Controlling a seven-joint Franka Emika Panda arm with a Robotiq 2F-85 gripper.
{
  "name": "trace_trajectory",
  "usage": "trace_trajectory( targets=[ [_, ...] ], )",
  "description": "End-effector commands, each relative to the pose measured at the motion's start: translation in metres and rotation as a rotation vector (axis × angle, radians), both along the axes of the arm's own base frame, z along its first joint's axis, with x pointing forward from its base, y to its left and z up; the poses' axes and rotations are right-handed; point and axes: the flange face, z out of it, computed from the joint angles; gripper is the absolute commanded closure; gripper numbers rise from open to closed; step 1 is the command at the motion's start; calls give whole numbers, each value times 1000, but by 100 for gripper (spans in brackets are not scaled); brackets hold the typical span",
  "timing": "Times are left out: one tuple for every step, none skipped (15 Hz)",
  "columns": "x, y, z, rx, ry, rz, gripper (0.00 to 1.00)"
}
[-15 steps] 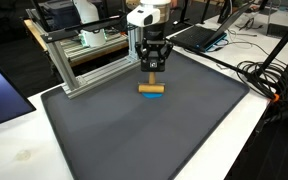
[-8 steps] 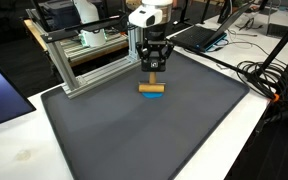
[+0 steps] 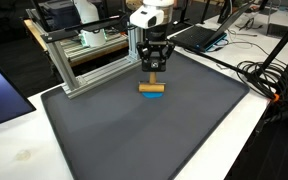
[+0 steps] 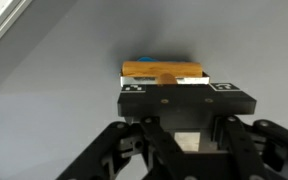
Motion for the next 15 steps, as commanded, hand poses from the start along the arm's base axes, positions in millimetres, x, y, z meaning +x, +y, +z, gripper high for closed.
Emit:
trace_trajectory(
  targets=[
    [3,11,-29,47,51,14,78],
    [4,11,-29,48,53,15,78],
    [4,10,-29,49,55,15,78],
    [4,10,-29,49,57,16,78],
    [4,11,-29,50,59,17,78],
    [5,11,-29,51,60,18,78],
    [5,11,-29,55,64,20,78],
    [5,11,-29,56,65,19,78],
    [5,11,-29,58,68,20,78],
    [5,11,-29,60,70,21,78],
    [6,11,-30,62,72,21,78],
    [6,11,-30,61,72,20,78],
    [6,10,-30,62,73,20,78],
    [6,11,-30,62,74,21,78],
    [5,10,-30,65,76,22,78]
  ],
)
